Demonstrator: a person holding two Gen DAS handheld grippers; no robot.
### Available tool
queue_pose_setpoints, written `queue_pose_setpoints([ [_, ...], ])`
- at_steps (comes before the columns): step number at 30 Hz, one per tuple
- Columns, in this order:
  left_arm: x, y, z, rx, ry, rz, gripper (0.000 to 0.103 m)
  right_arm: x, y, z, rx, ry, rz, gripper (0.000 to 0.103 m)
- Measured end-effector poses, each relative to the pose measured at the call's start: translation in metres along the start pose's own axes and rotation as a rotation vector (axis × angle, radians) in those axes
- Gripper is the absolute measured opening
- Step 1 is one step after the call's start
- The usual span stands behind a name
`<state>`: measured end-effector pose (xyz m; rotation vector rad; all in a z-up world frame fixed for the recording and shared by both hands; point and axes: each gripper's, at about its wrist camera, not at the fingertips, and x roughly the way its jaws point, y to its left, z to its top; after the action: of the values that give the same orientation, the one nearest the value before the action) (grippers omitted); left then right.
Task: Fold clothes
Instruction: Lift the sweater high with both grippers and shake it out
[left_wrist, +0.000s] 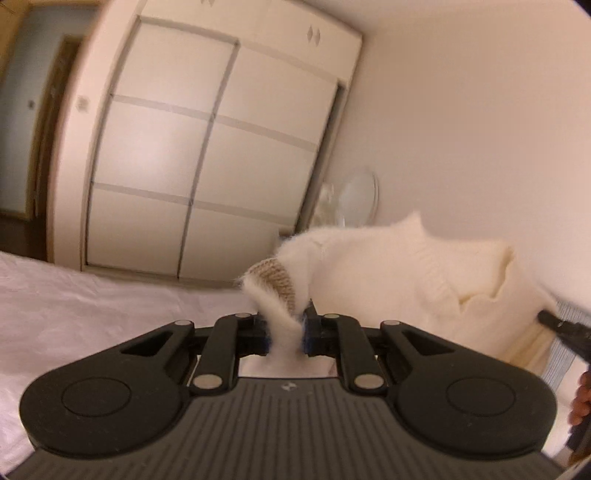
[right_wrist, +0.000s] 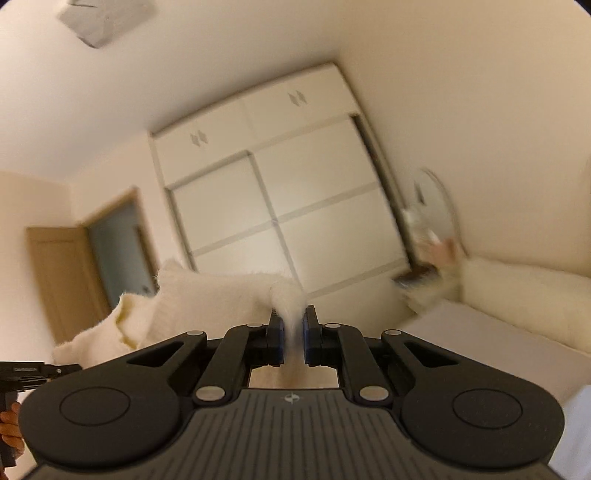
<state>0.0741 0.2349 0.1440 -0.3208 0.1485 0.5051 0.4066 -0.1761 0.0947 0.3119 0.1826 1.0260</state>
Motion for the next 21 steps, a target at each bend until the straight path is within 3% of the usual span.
queue_pose_setpoints([
  [4, -0.102, 0.046, 0.02, -0.003, -0.092, 0.017, 0.011, -0.026, 0.068, 0.0, -0.009, -0.063, 0.052, 0.01],
  [8, -0.187, 0.084, 0.017, 0.004, -0.107, 0.046, 0.011, -0.062, 0.135, -0.01, -0.028, -0.087, 0.077, 0.01],
  [16, -0.298, 0.116, -0.034, 0.03, -0.019, 0.105, 0.011, -0.117, 0.218, -0.044, -0.013, -0.024, 0.06, 0.01],
  [21, -0.356, 0.13, -0.047, -0.003, -0.045, 0.151, 0.011, -0.131, 0.247, -0.052, -0.039, 0.025, 0.091, 0.01],
])
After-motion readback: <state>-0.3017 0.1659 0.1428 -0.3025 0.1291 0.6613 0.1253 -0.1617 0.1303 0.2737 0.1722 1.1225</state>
